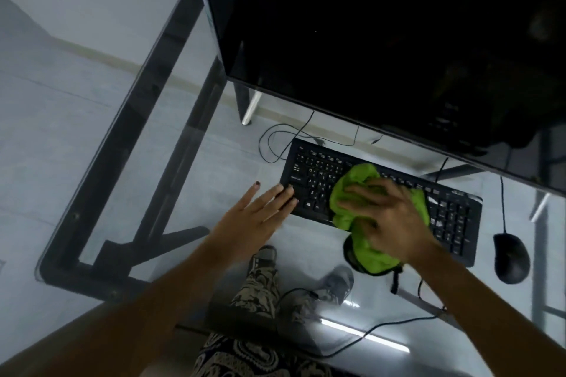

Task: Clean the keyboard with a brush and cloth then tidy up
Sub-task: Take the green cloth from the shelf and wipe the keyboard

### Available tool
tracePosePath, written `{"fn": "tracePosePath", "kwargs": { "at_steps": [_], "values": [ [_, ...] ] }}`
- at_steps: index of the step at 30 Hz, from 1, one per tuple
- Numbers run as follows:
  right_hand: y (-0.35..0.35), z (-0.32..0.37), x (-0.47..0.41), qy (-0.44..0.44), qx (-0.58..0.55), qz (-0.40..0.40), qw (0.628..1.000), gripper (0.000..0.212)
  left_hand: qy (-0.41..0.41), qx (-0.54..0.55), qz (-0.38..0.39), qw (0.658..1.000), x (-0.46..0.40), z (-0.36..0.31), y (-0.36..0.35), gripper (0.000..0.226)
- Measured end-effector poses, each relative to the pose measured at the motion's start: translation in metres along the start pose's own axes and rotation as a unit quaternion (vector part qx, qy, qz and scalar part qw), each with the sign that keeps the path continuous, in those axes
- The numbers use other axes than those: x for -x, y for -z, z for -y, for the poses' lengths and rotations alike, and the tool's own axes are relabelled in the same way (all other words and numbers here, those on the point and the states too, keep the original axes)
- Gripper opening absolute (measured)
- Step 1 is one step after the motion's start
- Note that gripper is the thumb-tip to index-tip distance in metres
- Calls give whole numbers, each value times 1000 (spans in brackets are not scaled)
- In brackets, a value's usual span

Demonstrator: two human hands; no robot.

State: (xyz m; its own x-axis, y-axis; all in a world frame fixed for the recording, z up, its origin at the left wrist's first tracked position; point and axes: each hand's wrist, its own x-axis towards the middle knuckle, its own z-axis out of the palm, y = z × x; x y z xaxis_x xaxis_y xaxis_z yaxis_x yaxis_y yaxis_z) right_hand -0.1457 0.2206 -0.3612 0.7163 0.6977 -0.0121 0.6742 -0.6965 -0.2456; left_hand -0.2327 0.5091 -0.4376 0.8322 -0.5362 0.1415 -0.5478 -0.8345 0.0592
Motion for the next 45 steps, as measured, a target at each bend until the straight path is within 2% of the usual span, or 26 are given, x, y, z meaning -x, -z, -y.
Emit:
{"fn": "tracePosePath", "kwargs": {
  "at_steps": [1, 3, 5, 9, 16, 22, 25, 27, 30, 33, 35, 39, 43, 45],
  "values": [
    [4, -12, 10, -24, 2, -10, 1000, 49, -50, -5, 12, 999, 3, 6, 0, 56],
    [6, -17, 18, -48, 12, -30, 998, 45, -90, 3, 26, 996, 4, 18, 3, 54],
    [-1, 6, 4, -39, 21, -44, 998, 45, -89, 35, 41, 995, 4, 22, 4, 53],
    [-28, 60, -33, 44, 17, -29, 998, 50, -79, 85, 33, 993, 5, 21, 2, 50],
    [3, -18, 34, 60, 26, 6, 998, 57, -65, 99, 66, 991, 3, 19, 6, 52],
    [-16, 33, -12, 34, 24, -19, 999, 48, -55, 124, 73, 988, 1, 20, 10, 55],
    [-13, 15, -10, 58, 29, -10, 998, 51, -48, 121, 76, 988, 3, 20, 9, 55],
    [-5, -20, 11, 28, 21, -11, 999, 48, -51, 113, 75, 989, 2, 20, 9, 55],
    [13, -58, 29, -116, 23, -42, 992, 43, -52, 84, 82, 992, 1, 17, 13, 57],
    [13, -46, 11, -212, 43, -67, 974, 42, -62, 54, 79, 993, -4, 11, 19, 62],
    [8, -19, -17, -202, 42, -80, 975, 50, -78, 53, 80, 992, -18, -1, 19, 62],
    [-6, 28, -73, -131, 38, -90, 986, 50, -119, 51, 78, 989, -46, -16, 7, 58],
    [-9, 1, -51, -113, 85, -68, 988, 53, -118, 51, 76, 989, -44, -13, 5, 58],
    [-5, -25, -16, -129, 92, -88, 983, 48, -117, 52, 76, 989, -45, -16, 8, 58]
  ]
}}
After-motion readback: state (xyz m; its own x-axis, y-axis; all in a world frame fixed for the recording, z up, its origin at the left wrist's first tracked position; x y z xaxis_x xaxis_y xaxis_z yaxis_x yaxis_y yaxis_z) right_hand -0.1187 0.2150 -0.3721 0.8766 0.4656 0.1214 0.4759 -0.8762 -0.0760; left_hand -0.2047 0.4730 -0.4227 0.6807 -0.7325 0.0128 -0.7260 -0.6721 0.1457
